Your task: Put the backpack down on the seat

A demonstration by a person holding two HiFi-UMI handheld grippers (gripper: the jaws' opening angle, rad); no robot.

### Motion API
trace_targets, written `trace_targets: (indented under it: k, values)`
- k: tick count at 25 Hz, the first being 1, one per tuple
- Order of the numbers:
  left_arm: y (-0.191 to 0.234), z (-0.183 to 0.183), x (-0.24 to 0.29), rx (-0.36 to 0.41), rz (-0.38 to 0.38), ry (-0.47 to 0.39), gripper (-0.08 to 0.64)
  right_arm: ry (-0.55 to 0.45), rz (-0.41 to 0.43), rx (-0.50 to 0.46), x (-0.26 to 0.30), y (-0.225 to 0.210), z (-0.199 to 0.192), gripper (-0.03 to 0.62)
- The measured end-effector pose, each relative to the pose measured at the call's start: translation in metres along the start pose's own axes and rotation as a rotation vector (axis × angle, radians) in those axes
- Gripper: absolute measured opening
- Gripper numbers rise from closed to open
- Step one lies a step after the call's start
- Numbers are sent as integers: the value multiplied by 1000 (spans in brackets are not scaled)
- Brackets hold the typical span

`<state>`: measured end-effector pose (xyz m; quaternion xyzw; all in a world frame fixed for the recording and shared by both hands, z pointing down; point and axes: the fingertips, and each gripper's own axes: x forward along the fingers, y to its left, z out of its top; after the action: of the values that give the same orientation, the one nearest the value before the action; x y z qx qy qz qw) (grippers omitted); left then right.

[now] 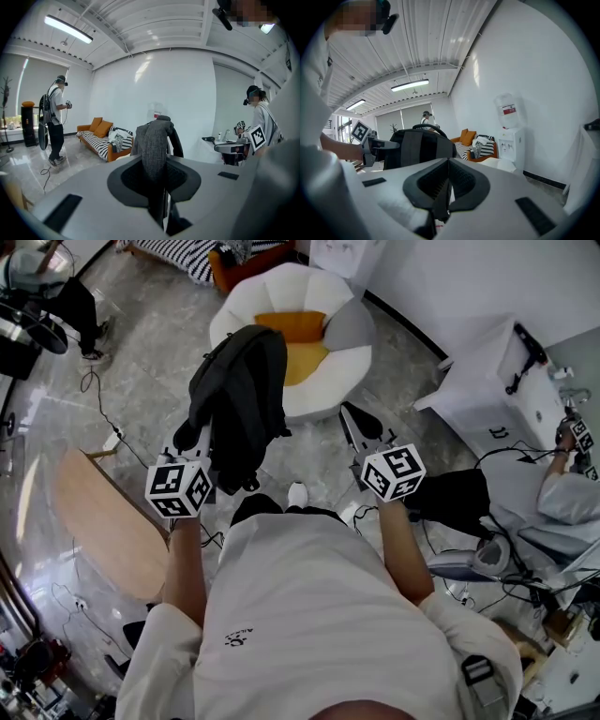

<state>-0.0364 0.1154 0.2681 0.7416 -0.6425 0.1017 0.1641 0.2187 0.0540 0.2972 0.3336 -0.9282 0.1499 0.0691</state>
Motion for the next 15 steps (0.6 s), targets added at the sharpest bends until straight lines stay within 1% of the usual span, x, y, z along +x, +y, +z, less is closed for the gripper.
trace_targets:
  k: [8, 15]
  values:
    - [7, 8, 5, -6, 19, 5, 71, 8, 20, -6, 11, -4, 7, 25]
    - [22, 12, 15, -8, 18, -5, 72, 11, 14, -3, 24, -4, 7, 25]
